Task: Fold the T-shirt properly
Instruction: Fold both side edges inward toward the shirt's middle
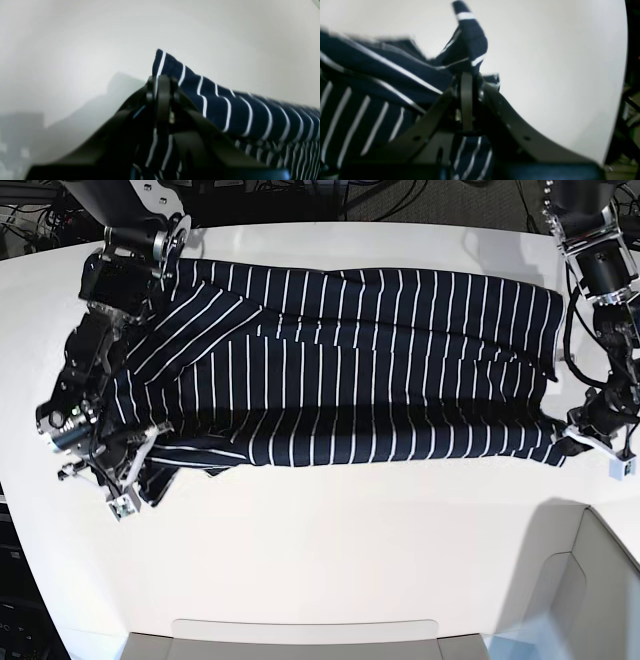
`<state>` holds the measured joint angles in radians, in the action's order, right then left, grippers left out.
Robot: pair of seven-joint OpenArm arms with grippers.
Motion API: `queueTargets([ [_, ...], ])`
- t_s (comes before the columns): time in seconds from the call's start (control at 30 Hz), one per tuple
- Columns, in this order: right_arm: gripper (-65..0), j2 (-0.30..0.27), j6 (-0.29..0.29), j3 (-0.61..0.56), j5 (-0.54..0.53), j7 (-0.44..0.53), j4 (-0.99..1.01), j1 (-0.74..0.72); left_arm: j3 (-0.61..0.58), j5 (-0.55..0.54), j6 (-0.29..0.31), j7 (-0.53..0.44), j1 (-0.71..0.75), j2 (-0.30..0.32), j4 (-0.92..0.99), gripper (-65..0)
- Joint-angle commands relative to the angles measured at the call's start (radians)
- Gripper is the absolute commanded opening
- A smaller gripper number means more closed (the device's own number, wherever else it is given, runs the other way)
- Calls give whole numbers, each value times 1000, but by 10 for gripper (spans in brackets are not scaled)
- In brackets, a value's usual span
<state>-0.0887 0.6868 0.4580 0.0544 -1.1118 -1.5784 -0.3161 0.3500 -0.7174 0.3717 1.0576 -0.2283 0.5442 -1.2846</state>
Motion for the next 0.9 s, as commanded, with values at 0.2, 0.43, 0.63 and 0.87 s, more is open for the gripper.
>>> queueTargets([
  [0.2,-650,-9,11,2,-8,-90,-188,62,80,-5,0,65,76,20,-140,-650],
  [0.43,-650,-9,11,2,-9,-103,-310,189,149,-5,0,112,191,-6,-267,-650],
  [0.63,-650,-7,11,3,-9,-129,-400,282,199,-6,2,149,264,-9,-372,-650],
  [0.87,-650,-15,11,5,-6,-202,-459,351,258,-5,8,204,338,-43,-430,-650],
])
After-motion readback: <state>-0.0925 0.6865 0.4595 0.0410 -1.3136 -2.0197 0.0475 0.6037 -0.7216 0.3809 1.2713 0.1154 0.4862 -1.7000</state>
